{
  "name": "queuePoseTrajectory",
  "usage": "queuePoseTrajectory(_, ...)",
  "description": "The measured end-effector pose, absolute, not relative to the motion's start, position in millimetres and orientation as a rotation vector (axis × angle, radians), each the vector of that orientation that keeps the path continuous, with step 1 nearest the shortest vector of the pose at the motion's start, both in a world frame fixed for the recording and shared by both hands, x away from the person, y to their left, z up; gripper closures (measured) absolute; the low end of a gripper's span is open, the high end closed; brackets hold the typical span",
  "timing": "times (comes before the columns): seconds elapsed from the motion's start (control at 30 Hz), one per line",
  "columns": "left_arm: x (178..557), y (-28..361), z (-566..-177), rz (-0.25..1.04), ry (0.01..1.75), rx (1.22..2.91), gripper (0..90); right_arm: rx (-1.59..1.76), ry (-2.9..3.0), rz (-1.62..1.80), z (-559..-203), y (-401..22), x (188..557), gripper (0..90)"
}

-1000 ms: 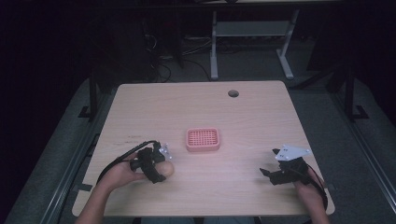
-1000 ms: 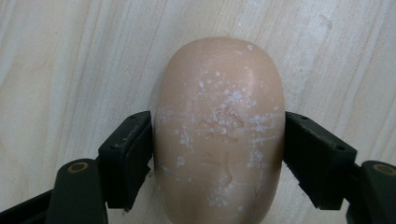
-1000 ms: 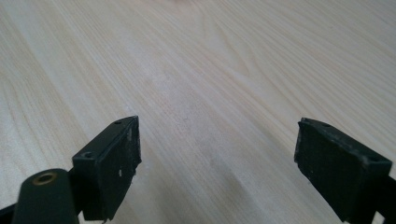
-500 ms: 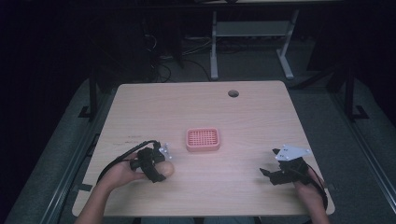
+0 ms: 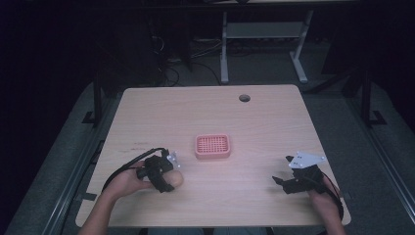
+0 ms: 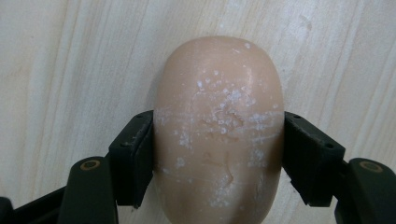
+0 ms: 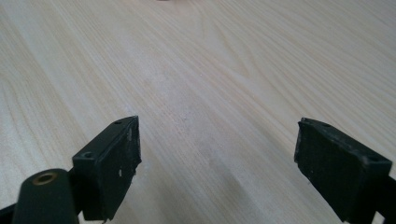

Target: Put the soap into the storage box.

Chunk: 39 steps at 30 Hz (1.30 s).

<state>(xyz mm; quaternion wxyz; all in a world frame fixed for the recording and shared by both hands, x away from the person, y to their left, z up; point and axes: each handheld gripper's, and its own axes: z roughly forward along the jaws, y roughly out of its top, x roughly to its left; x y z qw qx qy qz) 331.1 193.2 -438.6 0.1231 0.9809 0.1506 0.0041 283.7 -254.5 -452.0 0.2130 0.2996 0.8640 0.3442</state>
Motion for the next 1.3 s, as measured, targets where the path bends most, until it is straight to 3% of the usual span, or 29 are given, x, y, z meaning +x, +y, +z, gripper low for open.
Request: queuePoseTrajectory(1.3,345.7,180.4,-411.1,0.032,0.419,2.827,32.0,0.828,2.411,0.957,-452.6,-251.1,284.4,14.0)
